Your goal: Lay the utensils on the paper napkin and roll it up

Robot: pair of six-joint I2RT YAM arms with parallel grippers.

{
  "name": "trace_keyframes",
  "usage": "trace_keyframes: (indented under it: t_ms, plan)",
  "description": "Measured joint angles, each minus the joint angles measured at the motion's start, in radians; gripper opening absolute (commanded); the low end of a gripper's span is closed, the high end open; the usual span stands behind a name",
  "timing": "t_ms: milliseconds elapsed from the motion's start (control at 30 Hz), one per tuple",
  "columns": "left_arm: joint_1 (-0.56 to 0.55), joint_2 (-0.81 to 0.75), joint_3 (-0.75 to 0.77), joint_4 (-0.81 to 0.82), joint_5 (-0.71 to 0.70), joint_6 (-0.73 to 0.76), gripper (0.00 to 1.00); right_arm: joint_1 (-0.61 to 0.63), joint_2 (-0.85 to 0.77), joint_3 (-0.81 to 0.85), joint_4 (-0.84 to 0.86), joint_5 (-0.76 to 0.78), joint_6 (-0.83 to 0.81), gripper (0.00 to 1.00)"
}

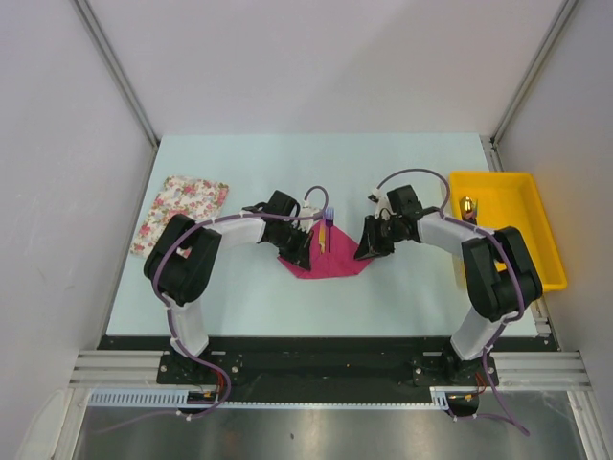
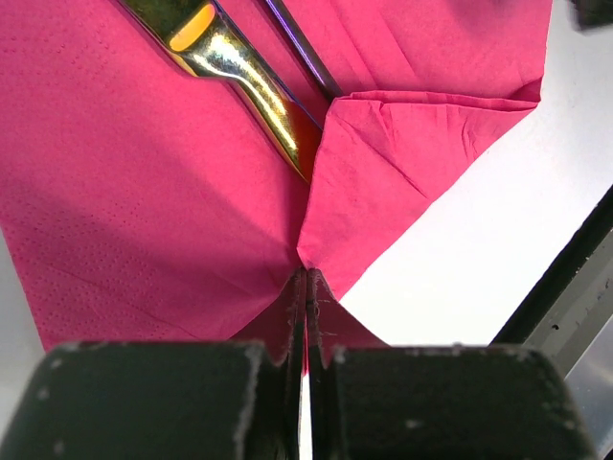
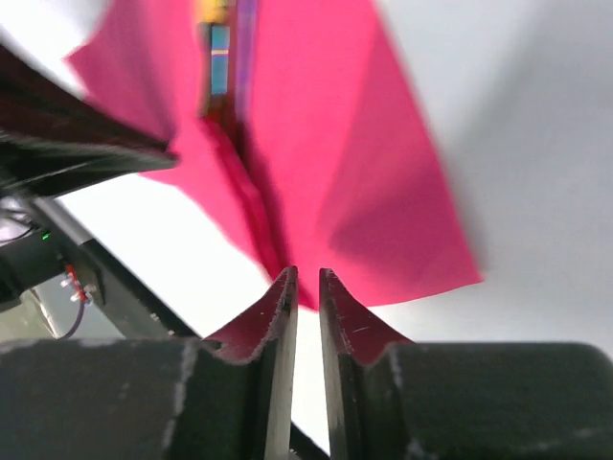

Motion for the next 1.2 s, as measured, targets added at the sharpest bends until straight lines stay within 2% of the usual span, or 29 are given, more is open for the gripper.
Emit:
trace_keyframes:
  t_ms: [200, 333, 800, 833, 1000, 1200]
  plan:
    - [0.000, 0.000, 0.000, 0.000, 0.000, -0.001, 0.00, 0.064, -0.106, -0.002, 0.018, -0.050, 0.000, 0.20]
    - [0.000, 0.000, 0.000, 0.000, 0.000, -0.003, 0.00, 0.125, -0.102, -0.015, 0.043, -0.077, 0.022, 0.20]
    - [0.000, 0.000, 0.000, 0.000, 0.000, -0.011, 0.01, 0.155, 0.104, -0.026, 0.134, -0.071, 0.086, 0.20]
    - [0.001, 0.000, 0.000, 0.001, 0.000, -0.013, 0.02, 0.154, 0.113, -0.025, 0.138, -0.073, 0.091, 0.19]
    - [0.022, -0.007, -0.016, 0.024, 0.023, -0.027, 0.22, 0.137, 0.134, -0.015, 0.136, -0.100, 0.112, 0.19]
    - [0.109, -0.137, -0.094, 0.071, 0.130, -0.057, 0.24, 0.126, 0.145, -0.011, 0.132, -0.116, 0.119, 0.18]
